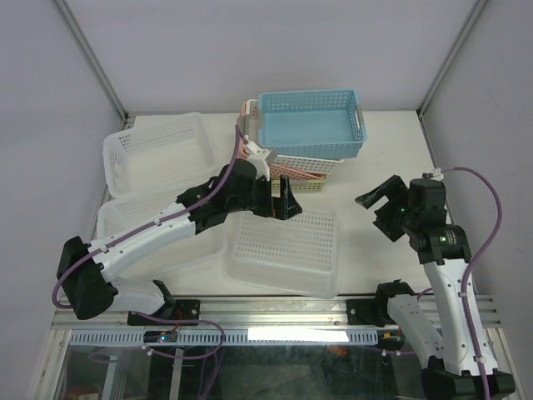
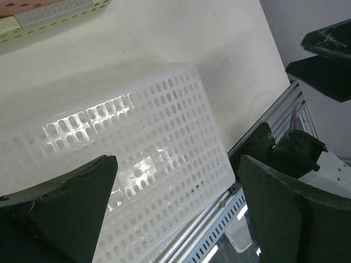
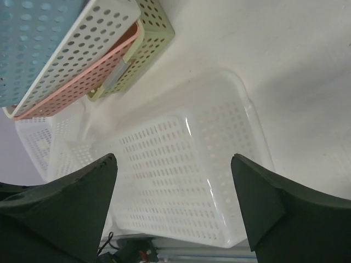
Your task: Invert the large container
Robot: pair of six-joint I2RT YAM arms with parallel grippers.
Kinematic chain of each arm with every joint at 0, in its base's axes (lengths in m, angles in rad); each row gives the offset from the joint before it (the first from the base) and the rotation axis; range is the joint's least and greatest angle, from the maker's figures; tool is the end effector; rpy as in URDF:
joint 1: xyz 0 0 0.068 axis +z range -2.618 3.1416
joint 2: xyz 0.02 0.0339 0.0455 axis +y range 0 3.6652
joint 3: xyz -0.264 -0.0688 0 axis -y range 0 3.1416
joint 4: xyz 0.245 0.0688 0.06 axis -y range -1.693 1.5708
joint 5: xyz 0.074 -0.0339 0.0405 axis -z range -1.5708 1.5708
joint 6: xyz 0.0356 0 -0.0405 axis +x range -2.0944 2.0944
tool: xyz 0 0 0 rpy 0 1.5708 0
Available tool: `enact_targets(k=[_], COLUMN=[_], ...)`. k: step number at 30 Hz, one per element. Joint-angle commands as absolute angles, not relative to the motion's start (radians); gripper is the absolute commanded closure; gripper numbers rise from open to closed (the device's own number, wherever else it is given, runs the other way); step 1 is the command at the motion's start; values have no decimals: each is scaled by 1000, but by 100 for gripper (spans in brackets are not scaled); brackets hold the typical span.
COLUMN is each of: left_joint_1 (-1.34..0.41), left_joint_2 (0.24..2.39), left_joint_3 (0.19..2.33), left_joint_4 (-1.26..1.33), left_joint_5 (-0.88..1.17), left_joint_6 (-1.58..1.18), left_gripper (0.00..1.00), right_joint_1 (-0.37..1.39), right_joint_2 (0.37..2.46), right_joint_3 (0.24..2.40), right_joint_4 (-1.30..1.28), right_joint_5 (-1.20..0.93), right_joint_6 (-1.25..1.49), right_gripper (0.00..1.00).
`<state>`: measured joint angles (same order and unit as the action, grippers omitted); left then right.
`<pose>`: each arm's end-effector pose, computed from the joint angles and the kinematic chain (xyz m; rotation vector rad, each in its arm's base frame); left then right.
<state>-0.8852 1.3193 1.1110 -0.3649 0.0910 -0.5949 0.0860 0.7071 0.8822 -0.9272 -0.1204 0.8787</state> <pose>0.1864 -0.2330 0.3179 0.3890 2.2666 -0.9218 0.1291 0.0154 0.3121 0.8684 2.2375 0.6110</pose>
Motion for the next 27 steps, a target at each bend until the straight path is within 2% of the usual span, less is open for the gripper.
enact_targets(k=[1,6,10,18,24,27], left_joint_1=[-897,-897,-879,-866,-868,-891], left_joint_2=[1313,1304,1280,1270,1329,1385], left_joint_3=[1106,1124,1102,976,954,970], left_joint_4=[-293,-406,-525,-528,-508,-479], left_joint_5=[85,-54,-184,-90,-4,55], left_joint_6=[-607,-623,-659,-667,-660,-660], left_gripper=[1,1,1,1,1,1], right_joint_1=[83,83,111,484,508,461], right_joint_2=[729,796,839,939,965,1022], right_joint_3=[1012,1066,999,884,810,795], right_joint_4=[-960,-975,-944,-871,-831,-816], right_joint_5=[26,-55,-220,-23,69,139], right_joint_6=[698,496,454,639,679,651], right_gripper=[11,12,17,20,23,23])
